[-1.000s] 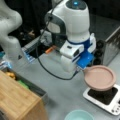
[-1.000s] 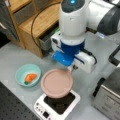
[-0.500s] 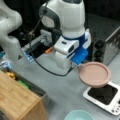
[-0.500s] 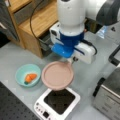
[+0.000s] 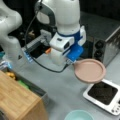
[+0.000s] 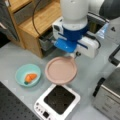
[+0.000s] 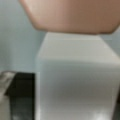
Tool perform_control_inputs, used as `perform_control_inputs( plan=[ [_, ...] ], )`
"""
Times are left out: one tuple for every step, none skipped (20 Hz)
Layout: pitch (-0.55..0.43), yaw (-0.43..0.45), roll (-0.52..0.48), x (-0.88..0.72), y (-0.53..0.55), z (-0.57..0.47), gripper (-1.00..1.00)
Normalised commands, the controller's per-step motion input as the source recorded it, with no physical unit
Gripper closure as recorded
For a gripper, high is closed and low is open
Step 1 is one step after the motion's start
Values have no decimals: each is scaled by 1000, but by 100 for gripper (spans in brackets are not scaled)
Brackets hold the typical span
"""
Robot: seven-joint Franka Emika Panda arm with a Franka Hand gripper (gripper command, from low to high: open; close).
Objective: Pick up the pan. Place the pan on the table. Pick up the bowl. Place the bowl on the stove.
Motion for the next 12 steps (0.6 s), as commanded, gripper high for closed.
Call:
perform_control_inputs(
  plan=[
    [-153,147,30,-439,-156,-86,100],
    [-155,133,30,-437,-149,-81,100],
    [-158,123,30,-419,-131,-59,100],
    [-155,113,34,-420,-118,-38,100],
    [-149,106,34,-426,-104,-11,100],
    [-146,100,43,-433,-91,5,100],
    [-140,93,43,-420,-78,10,100],
    [-140,91,46,-435,-74,12,100],
    [-135,86,46,-405,-70,-2,100],
    [-133,90,47,-399,-69,-13,100],
    [-133,89,48,-384,-68,-38,100],
    [-132,89,49,-355,-68,-50,100]
  ],
)
